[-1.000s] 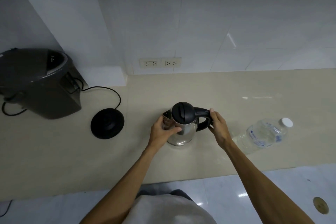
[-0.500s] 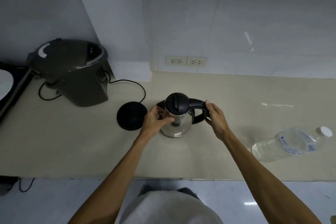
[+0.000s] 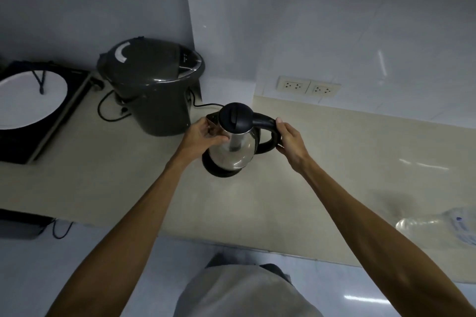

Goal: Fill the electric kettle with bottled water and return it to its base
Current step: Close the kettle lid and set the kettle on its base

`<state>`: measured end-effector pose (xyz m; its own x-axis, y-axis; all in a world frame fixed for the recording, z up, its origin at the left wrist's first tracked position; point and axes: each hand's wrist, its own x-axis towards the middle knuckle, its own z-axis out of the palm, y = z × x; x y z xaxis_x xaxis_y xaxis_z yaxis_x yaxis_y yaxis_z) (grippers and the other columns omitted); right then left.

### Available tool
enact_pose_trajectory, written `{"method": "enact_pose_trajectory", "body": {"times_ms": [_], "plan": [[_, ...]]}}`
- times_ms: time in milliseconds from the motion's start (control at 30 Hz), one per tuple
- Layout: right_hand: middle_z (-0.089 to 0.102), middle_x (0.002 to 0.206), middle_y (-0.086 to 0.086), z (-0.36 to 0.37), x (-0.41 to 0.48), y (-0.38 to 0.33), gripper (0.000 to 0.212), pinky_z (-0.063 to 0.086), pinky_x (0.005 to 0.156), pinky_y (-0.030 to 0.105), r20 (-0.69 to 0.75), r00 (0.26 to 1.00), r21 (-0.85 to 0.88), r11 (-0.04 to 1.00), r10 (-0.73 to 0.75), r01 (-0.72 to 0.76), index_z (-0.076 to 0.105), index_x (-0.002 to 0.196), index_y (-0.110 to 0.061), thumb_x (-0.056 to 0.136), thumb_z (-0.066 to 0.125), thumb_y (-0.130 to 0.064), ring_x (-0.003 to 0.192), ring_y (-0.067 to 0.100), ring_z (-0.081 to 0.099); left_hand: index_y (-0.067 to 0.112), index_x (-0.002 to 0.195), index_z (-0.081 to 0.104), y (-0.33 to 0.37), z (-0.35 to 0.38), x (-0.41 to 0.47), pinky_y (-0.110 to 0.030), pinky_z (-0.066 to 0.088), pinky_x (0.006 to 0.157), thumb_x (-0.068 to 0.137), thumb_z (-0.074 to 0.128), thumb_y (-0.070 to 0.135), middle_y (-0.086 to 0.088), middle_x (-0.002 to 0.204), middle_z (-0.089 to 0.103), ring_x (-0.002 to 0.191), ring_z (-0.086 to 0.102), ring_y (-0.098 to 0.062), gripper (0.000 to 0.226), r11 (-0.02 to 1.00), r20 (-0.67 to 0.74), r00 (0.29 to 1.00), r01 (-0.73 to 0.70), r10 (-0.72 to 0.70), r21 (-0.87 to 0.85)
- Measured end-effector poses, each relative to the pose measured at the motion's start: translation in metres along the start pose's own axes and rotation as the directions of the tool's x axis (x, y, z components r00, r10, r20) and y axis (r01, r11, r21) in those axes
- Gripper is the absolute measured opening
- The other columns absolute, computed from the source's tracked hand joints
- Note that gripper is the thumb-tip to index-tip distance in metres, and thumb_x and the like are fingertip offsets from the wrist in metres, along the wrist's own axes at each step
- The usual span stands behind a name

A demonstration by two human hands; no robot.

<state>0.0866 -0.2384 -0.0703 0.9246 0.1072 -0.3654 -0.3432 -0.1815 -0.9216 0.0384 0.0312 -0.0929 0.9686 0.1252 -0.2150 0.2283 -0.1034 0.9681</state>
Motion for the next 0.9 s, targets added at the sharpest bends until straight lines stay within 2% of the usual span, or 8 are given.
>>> {"method": "enact_pose_trajectory", "body": {"times_ms": [67,133,200,300,400,567,700,900], "plan": [[0.068,0.119,0.018,0.011,0.004,-0.001,0.046,0.046,0.107,0.054,0.008,1.000,0.004,1.000,0.010,-0.010,0.069,0.109,-0.019,0.097,0.052,-0.060,0.124,0.038,0.060,-0.002,0.115,0.064,-0.004,-0.011,-0.001,-0.021,0.055,0.090,0.076,0.090,-0.003,-0.002,0.104,0.074,0.098,0.069,-0.009,0.047,1.000,-0.006,1.000,0.005,-0.005,0.009],[0.067,0.124,0.022,0.021,0.006,0.000,0.044,0.044,0.109,0.057,0.006,1.000,0.015,1.000,0.027,-0.027,0.069,0.109,-0.018,0.097,0.054,-0.057,0.125,0.042,0.056,0.010,0.109,0.067,-0.008,-0.018,-0.005,-0.017,0.055,0.085,0.077,0.088,-0.007,0.002,0.102,0.074,0.095,0.070,-0.003,0.042,1.000,-0.009,1.000,0.013,-0.013,-0.009],[0.069,0.117,0.021,0.029,0.007,0.002,0.049,0.042,0.111,0.060,0.006,0.999,0.007,0.999,0.040,-0.040,0.070,0.107,-0.017,0.091,0.056,-0.062,0.122,0.042,0.060,0.019,0.106,0.066,-0.012,-0.022,-0.008,-0.013,0.055,0.083,0.078,0.086,-0.011,0.002,0.103,0.074,0.094,0.070,0.000,0.046,1.000,-0.014,1.000,0.012,-0.012,-0.028],[0.069,0.105,0.008,0.035,0.011,0.009,0.064,0.045,0.110,0.057,0.006,0.999,-0.014,0.999,0.050,-0.050,0.070,0.106,-0.016,0.079,0.058,-0.073,0.107,0.027,0.066,0.018,0.107,0.065,-0.016,-0.027,-0.008,-0.012,0.054,0.082,0.078,0.084,-0.014,-0.002,0.107,0.073,0.093,0.071,0.002,0.048,0.999,-0.012,1.000,0.000,-0.001,-0.039],[0.068,0.100,0.005,0.036,0.013,0.009,0.062,0.047,0.108,0.054,0.001,0.999,-0.022,0.998,0.050,-0.050,0.070,0.102,-0.018,0.077,0.058,-0.074,0.102,0.024,0.064,0.020,0.103,0.064,-0.017,-0.028,-0.003,-0.011,0.054,0.081,0.078,0.083,-0.016,0.001,0.103,0.073,0.088,0.072,0.009,0.047,0.999,-0.006,1.000,0.006,-0.006,-0.035],[0.069,0.098,0.001,0.035,0.018,0.004,0.061,0.048,0.108,0.051,-0.034,0.999,-0.053,0.998,0.035,-0.036,0.071,0.104,-0.019,0.080,0.056,-0.073,0.104,0.023,0.065,0.020,0.096,0.063,-0.020,-0.026,0.005,-0.014,0.056,0.083,0.077,0.085,-0.015,0.001,0.100,0.074,0.094,0.071,-0.002,0.045,0.999,-0.011,1.000,-0.001,0.001,-0.044],[0.069,0.102,0.002,0.034,0.024,0.002,0.061,0.049,0.108,0.051,-0.036,0.999,-0.080,0.996,0.026,-0.029,0.071,0.106,-0.022,0.080,0.055,-0.075,0.107,0.023,0.064,0.016,0.095,0.063,-0.024,-0.024,0.008,-0.014,0.056,0.083,0.075,0.086,-0.014,0.002,0.099,0.074,0.090,0.073,0.003,0.043,0.998,-0.026,1.000,0.015,-0.017,-0.056],[0.070,0.106,0.004,0.028,0.025,0.012,0.066,0.048,0.108,0.052,-0.039,0.998,-0.098,0.994,0.039,-0.043,0.071,0.108,-0.023,0.076,0.054,-0.079,0.113,0.028,0.064,0.021,0.103,0.069,-0.034,-0.018,0.008,-0.019,0.059,0.088,0.070,0.090,-0.012,0.010,0.097,0.082,0.098,0.076,-0.002,0.051,0.998,-0.017,1.000,0.022,-0.023,-0.065]]}}
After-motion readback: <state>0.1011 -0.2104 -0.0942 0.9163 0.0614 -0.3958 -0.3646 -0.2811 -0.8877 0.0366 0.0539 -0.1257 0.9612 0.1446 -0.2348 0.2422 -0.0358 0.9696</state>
